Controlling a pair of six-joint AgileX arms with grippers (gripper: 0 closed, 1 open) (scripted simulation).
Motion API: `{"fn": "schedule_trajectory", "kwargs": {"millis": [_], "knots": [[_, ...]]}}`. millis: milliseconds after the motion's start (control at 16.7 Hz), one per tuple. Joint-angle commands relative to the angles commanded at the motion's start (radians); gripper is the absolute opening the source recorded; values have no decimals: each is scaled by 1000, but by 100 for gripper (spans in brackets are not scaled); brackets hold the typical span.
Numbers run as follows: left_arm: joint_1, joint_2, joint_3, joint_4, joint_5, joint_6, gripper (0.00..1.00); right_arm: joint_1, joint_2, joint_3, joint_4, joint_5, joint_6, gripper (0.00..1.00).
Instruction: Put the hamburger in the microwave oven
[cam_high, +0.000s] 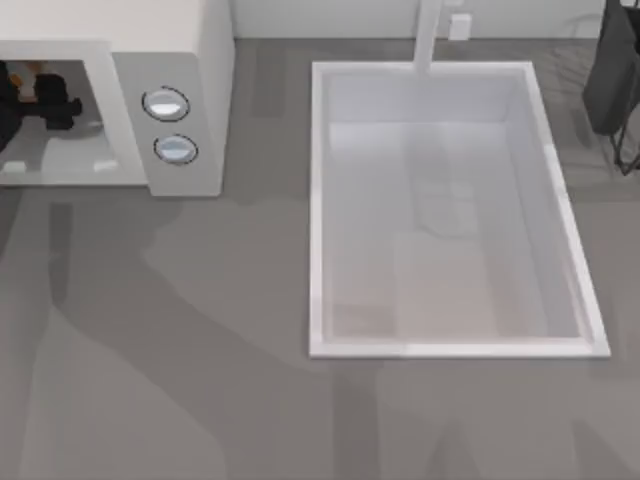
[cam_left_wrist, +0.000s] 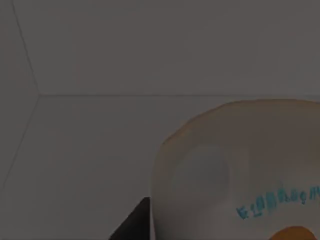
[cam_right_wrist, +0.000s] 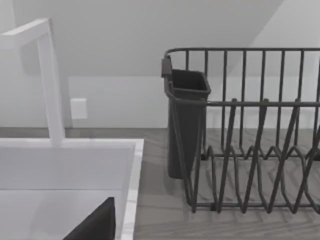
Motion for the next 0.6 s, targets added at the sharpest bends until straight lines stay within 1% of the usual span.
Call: {"fn": "schedule_trajectory", "kwargs": {"millis": [300,600], "knots": [[-17,103,177,-73,-13,-9,0,0,0,0,0,0,0,100],[-20,125,210,-88,-15,-10,0,0,0,0,0,0,0,100]]}}
